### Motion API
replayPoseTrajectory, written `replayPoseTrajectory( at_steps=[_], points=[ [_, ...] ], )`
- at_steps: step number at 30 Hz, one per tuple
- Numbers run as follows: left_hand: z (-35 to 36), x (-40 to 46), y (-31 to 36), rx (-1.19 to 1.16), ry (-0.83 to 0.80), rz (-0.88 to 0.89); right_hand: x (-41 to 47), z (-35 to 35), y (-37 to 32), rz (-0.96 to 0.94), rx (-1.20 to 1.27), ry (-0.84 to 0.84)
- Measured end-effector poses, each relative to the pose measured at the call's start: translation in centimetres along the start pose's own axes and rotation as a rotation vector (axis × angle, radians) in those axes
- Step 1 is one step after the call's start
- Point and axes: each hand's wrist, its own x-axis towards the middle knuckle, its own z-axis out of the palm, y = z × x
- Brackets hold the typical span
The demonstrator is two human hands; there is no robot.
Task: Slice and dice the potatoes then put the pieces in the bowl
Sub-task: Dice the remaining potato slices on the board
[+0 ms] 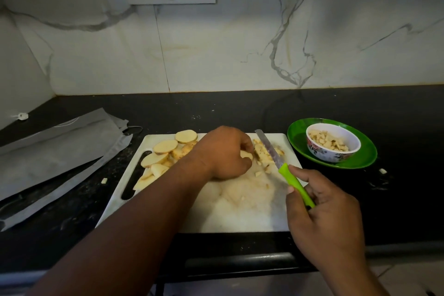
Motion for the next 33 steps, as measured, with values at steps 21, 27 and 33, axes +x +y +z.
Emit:
replayPoseTrajectory(
  at_steps=[21, 27, 33],
  points=[
    [-1.1, -1.1, -0.8, 0.064, -0.093, 0.006, 0.0, 0.0, -0.6, -0.035, -0.105, -0.037],
    [-2.4, -1.8, -1.0, 0.064, -0.097, -0.033, 0.0, 0.2, -1.5, -0.085, -0.303, -0.091],
    [-2.9, -2.5, -0.6, 0.231, -0.060, -0.156, 0.2, 0.5, -2.1, -0.137, -0.400, -0.113]
  ],
)
